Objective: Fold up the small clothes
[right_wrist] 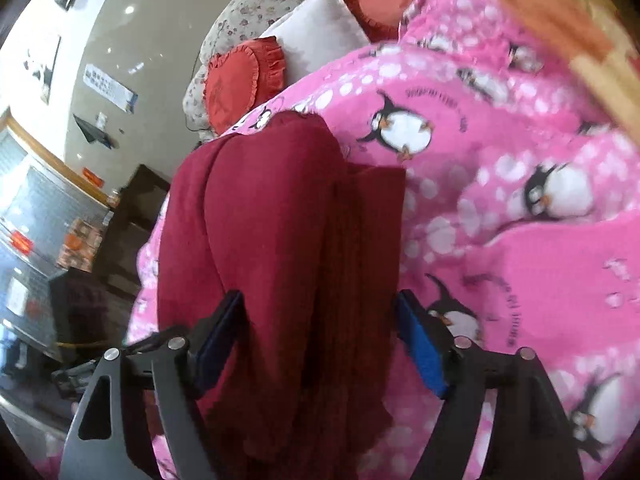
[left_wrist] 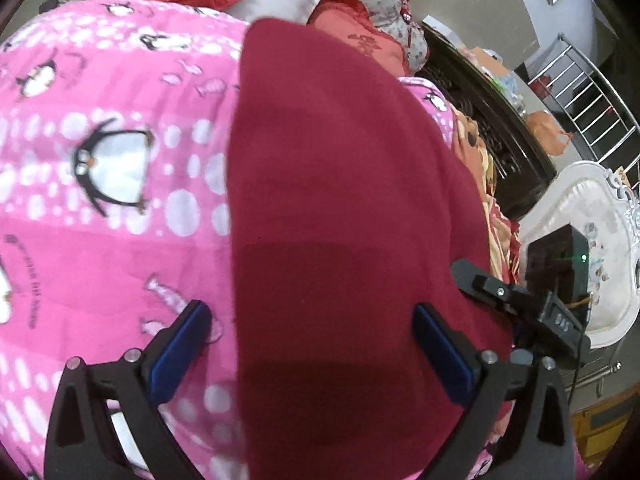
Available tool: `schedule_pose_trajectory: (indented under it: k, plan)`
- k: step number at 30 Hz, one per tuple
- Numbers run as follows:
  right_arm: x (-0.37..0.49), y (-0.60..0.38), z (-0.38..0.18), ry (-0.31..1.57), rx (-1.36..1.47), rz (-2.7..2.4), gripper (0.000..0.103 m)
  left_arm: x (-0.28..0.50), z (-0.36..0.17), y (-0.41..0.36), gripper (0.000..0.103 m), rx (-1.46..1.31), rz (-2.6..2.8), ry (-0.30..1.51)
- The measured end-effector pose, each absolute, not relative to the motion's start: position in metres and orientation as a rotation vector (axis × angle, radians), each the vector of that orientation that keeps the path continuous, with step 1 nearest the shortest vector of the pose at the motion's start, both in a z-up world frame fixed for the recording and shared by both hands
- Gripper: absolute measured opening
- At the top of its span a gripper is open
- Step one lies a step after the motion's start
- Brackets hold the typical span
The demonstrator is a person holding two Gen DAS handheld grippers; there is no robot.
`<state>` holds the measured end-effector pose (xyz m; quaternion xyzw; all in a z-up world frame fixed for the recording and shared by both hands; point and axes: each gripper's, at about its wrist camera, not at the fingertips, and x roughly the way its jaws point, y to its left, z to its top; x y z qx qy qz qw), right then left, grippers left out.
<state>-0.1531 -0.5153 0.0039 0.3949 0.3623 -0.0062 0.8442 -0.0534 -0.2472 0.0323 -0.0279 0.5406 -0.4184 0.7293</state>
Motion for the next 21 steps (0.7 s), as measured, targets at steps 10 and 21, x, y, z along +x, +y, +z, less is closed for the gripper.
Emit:
schedule_pose_trajectory:
  k: [10, 21]
  plan:
    - [-0.162, -0.473, 0.052, 0.76, 0.81, 0.117, 0.02, -0.091, 0.092, -0.221, 0.062, 0.117, -0.99, 1.086]
    - [-0.178, -0.366, 0.029, 0.934, 0.772, 0.201, 0.028, -0.137, 0.071, -0.124, 0.063, 0.262, -0.849, 1.207]
